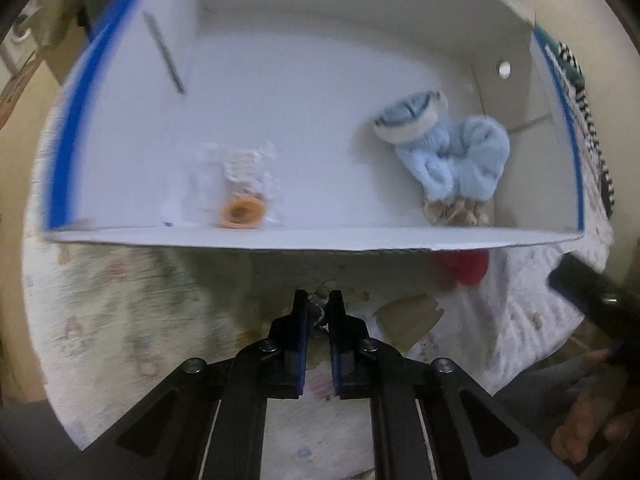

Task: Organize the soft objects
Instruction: 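Withdraw both grippers from the box toward the white sock on the bed, then grasp the cream scrunchie with the left gripper while the right grasps the pink rubber duck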

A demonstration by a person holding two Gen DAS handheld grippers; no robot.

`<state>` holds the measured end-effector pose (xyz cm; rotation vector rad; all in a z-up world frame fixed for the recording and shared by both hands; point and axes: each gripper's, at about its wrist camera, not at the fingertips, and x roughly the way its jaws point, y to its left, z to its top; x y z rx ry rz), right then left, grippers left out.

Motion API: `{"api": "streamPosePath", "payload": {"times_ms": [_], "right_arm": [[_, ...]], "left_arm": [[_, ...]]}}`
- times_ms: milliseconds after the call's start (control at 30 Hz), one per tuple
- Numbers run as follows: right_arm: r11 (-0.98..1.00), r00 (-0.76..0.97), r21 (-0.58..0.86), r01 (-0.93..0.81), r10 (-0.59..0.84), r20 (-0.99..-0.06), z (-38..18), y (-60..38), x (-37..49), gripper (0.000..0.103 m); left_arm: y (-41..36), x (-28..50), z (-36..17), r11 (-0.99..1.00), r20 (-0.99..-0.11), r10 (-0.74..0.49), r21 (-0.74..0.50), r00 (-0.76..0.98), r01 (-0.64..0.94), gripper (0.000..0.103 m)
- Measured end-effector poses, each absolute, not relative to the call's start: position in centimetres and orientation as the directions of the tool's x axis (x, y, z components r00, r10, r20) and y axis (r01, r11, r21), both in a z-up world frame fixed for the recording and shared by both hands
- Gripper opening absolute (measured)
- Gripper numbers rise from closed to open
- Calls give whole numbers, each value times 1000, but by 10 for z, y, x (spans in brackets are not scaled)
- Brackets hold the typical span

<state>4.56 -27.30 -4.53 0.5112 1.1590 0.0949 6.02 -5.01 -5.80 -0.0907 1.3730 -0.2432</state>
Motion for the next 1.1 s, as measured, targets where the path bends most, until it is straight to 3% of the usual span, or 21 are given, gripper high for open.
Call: {"api": "streamPosePath", "payload": {"times_ms": [200,267,333,567,600,633,667,1100], "right_arm": [[902,343,389,189,310,-887,-62,-262,54,103],[911,316,368,186,299,-900,-70,-255,62,96],[923,284,340,177,283,-916,-80,-248,72,83],[978,230,155,138,121,-966,-101,-228,85,60],[979,236,154,135,119,-964,-101,-228,85,54],[975,240,179,133,143,-960,-101,-229,85,36],[973,241,191,129,156,-958,-99,-229,84,30],[955,330,282,86,240,-913,-56,-238,58,26]], "left_arm": [[-13,46,-18,969,-928,-246,-232,280,85,9],[-1,40,-8,971,-922,-238,-227,306,71,9],[12,35,-3,975,-920,-221,-214,324,56,9],[41,32,-3,986,-930,-159,-170,330,-4,9],[43,32,-5,987,-935,-146,-159,324,-13,9],[42,33,-7,987,-937,-144,-157,319,-17,9],[42,33,-9,987,-938,-143,-157,315,-21,9],[34,30,-8,996,-934,-79,-86,348,-6,9]]}}
